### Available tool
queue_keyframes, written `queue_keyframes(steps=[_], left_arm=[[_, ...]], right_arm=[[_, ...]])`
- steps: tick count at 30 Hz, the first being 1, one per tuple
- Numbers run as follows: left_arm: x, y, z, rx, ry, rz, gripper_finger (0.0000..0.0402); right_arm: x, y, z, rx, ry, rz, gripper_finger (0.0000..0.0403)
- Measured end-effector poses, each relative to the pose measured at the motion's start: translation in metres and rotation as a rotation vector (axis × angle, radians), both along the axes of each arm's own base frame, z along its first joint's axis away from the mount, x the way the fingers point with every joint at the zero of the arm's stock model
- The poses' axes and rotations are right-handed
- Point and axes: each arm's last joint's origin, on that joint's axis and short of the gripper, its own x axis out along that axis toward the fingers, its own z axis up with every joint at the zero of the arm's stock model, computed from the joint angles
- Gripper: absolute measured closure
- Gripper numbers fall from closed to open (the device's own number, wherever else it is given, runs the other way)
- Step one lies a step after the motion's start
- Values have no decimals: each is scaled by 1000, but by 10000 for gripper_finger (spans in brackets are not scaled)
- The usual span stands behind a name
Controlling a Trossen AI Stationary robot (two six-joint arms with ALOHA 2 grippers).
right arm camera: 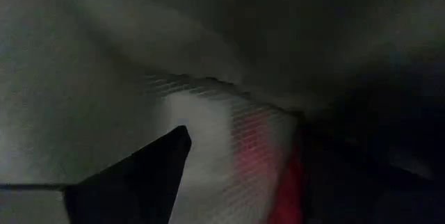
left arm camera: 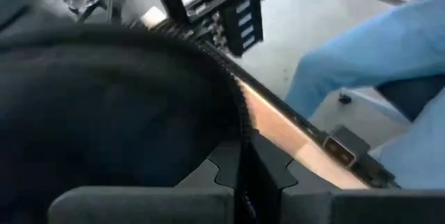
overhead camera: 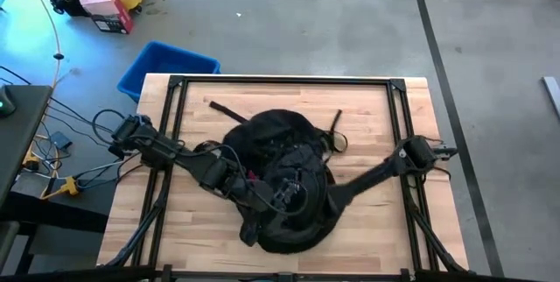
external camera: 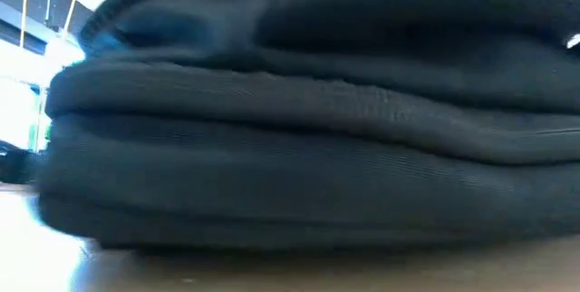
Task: Unpack backpack
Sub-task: Close the black backpack
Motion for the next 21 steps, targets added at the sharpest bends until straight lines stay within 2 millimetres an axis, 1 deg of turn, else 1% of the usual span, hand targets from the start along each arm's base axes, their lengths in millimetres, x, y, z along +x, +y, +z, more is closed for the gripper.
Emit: queue_keyframes(steps=[2,3,5,6,7,8,9,11,13,16,21], left_arm=[[3,8,-9,92,17,81,401],[5,11,-10,135,3,124,401],[0,18,-7,276,-15,248,401],[-1,24,-4,318,-25,299,401],[-2,30,1,334,-37,338,401],[-2,36,2,334,-28,368,401],[-1,42,1,321,-7,381,401],[0,48,-3,261,39,367,401],[1,50,-6,203,72,338,401],[2,48,-15,156,87,303,401],[1,48,-47,115,107,292,401]], right_arm=[[-9,14,-4,12,-17,33,140],[-15,17,-8,-16,-21,35,140],[-21,17,-16,-97,-86,18,140],[-24,16,-18,-134,-113,6,140],[-27,14,-20,-155,-123,-7,140],[-29,14,-21,-166,-126,-14,140],[-31,14,-22,-167,-126,-16,140],[-34,16,-20,-186,-99,-6,140],[-35,21,-11,-196,-81,7,140],[-37,31,11,-205,-108,33,140],[-52,55,45,-162,-151,89,140]])
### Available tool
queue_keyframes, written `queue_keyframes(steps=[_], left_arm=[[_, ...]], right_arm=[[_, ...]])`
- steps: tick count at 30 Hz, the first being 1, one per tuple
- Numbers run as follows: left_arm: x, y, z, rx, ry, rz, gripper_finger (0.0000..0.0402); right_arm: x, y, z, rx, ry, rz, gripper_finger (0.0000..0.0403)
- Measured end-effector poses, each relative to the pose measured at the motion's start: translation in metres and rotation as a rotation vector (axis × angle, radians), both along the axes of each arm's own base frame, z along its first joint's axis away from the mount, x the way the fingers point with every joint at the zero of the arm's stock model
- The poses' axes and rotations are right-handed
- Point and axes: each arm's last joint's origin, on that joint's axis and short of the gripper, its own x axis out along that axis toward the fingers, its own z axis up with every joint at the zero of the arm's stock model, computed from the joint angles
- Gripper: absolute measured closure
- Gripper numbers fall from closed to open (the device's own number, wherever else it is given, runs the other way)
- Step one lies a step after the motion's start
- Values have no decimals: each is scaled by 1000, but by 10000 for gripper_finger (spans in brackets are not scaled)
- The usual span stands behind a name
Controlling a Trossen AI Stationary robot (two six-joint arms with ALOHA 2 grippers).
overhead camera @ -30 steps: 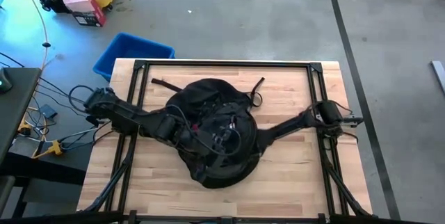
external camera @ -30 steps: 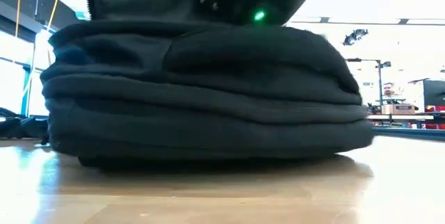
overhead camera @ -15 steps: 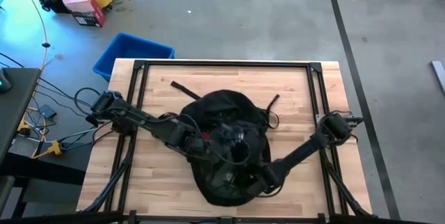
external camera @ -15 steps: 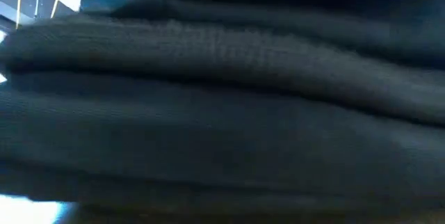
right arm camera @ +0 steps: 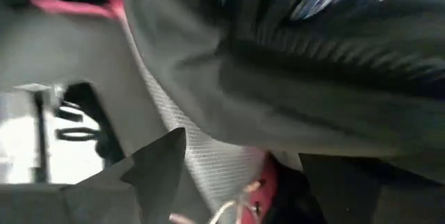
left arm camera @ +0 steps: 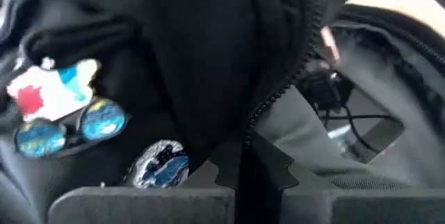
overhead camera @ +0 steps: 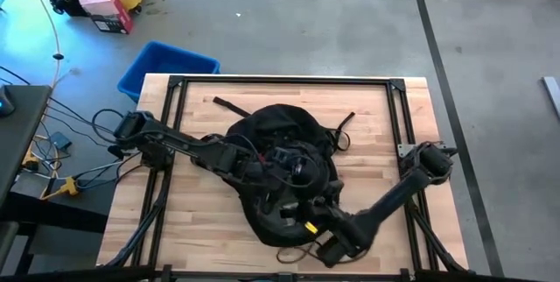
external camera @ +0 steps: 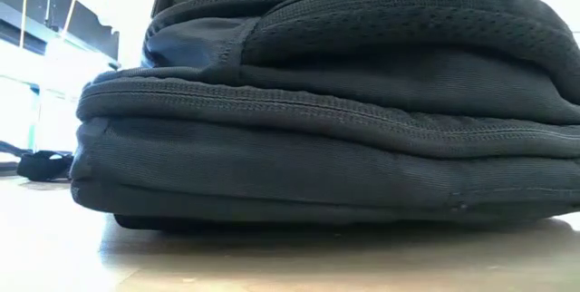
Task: Unpack backpack
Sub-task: Close the black backpack
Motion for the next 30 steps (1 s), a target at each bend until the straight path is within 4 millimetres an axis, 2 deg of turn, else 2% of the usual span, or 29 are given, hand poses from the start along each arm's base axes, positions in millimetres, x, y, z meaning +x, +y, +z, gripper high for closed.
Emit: queue_keyframes(steps=[3,6,10,15,18,22,24,30], left_arm=[[-1,1,-21,-76,-19,-19,401],[1,3,-39,-246,-36,-80,385],[-4,5,-37,-313,22,-84,332],[-18,-12,-19,-306,133,-128,271],[-27,-19,-2,-245,151,-133,254],[-35,-17,14,-177,118,-74,250],[-39,-16,24,-184,89,-66,250],[-63,-19,53,-214,20,-74,252]], right_arm=[[-10,10,19,30,-32,29,140],[-17,18,38,89,-87,47,140],[-18,19,41,95,-92,50,140],[-15,22,43,115,-111,67,140],[-4,33,58,167,-130,146,140],[7,47,85,245,-142,291,140],[8,48,90,228,-154,306,140],[9,40,81,199,-130,257,140]])
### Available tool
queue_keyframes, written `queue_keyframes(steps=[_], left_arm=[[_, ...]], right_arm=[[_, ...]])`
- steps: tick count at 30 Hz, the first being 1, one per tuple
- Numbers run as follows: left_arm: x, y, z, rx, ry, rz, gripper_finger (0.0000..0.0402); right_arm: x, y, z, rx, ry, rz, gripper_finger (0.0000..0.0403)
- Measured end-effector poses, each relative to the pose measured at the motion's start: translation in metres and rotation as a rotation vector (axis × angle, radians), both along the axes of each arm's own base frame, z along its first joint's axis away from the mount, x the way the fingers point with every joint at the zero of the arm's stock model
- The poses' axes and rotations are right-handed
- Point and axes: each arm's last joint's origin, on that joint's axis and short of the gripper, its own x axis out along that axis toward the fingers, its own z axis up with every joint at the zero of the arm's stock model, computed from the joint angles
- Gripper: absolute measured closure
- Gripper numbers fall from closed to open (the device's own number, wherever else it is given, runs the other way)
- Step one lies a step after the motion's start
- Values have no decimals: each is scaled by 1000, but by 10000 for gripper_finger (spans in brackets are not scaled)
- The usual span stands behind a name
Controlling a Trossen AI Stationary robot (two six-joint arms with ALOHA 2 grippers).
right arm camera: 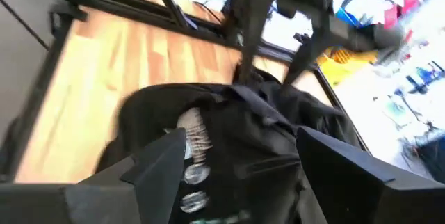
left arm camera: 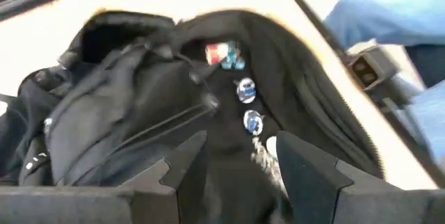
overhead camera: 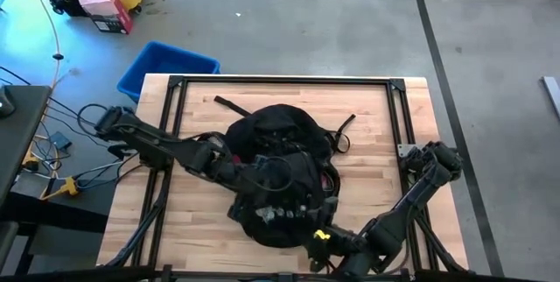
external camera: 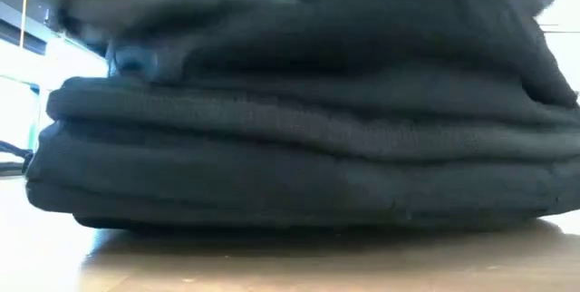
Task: Unpack backpack
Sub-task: Close the black backpack
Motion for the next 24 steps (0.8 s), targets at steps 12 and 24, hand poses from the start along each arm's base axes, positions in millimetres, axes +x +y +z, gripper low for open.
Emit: queue_keyframes(steps=[12,24], left_arm=[[-57,4,-11,75,196,210,252],[-67,3,-128,-91,215,256,252]], right_arm=[[20,-75,-106,212,272,-219,140],[5,-115,-77,24,317,-577,140]])
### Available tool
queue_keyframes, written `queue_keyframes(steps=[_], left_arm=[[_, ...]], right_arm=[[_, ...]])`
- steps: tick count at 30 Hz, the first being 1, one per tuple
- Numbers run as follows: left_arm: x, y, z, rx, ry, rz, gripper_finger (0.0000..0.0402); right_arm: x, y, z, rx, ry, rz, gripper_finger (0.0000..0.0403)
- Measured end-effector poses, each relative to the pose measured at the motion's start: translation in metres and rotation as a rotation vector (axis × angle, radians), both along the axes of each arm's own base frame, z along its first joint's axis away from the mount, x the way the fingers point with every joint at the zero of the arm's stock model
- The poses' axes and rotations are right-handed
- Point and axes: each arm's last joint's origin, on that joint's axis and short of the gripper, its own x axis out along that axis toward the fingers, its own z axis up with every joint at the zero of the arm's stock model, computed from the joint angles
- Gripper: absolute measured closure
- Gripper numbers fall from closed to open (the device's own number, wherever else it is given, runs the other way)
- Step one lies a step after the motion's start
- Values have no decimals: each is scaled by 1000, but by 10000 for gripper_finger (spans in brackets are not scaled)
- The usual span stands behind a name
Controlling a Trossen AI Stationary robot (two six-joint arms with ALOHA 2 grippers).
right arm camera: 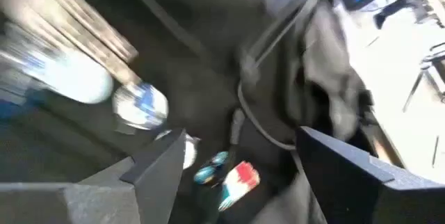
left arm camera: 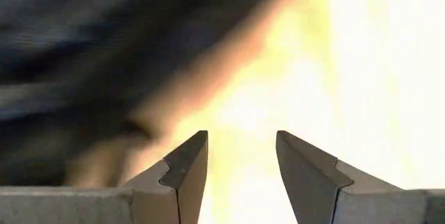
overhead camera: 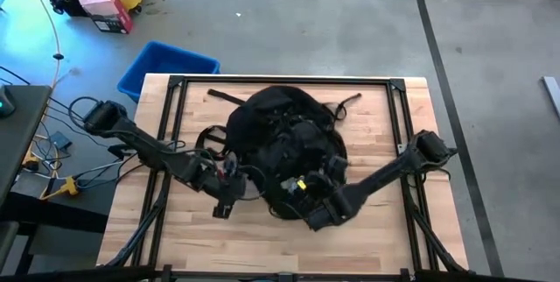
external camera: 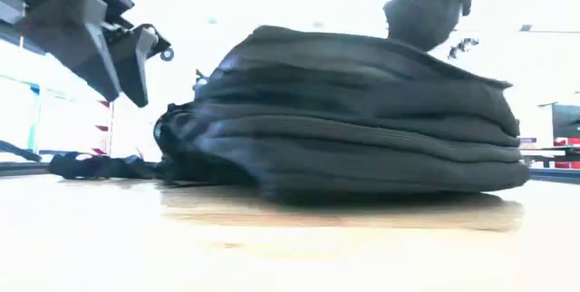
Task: Unpack backpack
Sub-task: Close the black backpack
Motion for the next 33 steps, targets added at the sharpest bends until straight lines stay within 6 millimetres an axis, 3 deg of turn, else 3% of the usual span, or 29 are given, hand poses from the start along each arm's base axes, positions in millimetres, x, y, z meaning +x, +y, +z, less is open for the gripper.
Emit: queue_keyframes(steps=[4,7,10,15,20,27,33], left_arm=[[-1,-18,10,-67,-74,-76,252],[-9,-22,20,113,-90,-40,252],[-15,-13,28,373,-161,83,252],[-6,12,31,579,-145,81,251],[9,42,23,703,-32,7,248],[15,84,-14,534,149,42,247],[6,87,-57,378,183,77,249]], right_arm=[[1,25,28,25,-153,42,140],[14,51,35,70,-301,184,140],[30,65,30,141,-352,354,140],[53,45,4,186,-418,420,140],[53,16,-28,269,-333,352,140],[24,8,-47,328,-110,160,140],[-5,17,-48,225,-40,51,140]])
